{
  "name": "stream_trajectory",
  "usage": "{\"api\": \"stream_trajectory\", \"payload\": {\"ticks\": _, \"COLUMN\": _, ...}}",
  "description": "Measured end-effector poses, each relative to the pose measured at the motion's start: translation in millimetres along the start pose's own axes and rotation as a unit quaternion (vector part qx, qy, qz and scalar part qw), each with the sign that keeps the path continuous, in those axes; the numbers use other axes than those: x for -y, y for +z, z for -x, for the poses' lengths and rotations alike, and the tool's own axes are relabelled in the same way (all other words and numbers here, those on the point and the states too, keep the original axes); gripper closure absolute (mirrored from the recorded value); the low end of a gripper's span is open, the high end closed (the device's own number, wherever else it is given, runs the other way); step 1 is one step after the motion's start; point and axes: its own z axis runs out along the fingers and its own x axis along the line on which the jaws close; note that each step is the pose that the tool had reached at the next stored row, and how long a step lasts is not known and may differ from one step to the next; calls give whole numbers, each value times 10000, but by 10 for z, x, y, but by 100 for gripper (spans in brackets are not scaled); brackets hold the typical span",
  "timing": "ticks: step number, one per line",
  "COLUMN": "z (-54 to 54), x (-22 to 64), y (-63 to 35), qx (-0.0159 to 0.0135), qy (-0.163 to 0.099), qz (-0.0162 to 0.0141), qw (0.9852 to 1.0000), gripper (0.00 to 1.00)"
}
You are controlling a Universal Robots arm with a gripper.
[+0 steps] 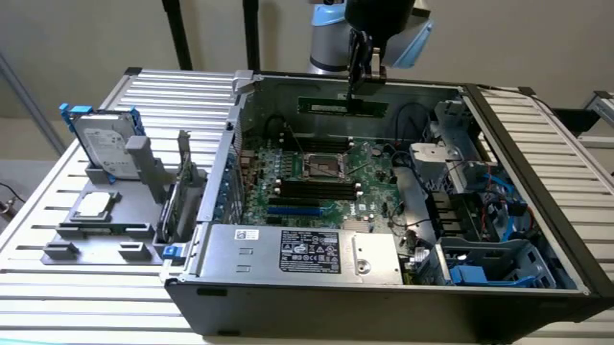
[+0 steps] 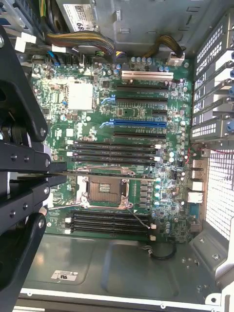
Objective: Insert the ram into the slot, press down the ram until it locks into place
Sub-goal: 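Insert the ram into the slot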
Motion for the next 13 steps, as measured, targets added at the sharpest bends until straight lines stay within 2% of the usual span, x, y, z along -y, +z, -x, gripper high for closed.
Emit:
{"api": "stream_trajectory", "payload": {"ticks": 6, "z": -6, "x": -3, "y": 62, "qx": -11, "qy": 0, "qz": 1, "qw": 10000, "gripper": 87}}
{"api": "stream_trajectory", "payload": {"ticks": 13, "z": -42, "x": -62, "y": 170, "qx": -36, "qy": 2, "qz": 1, "qw": 10000, "gripper": 87}}
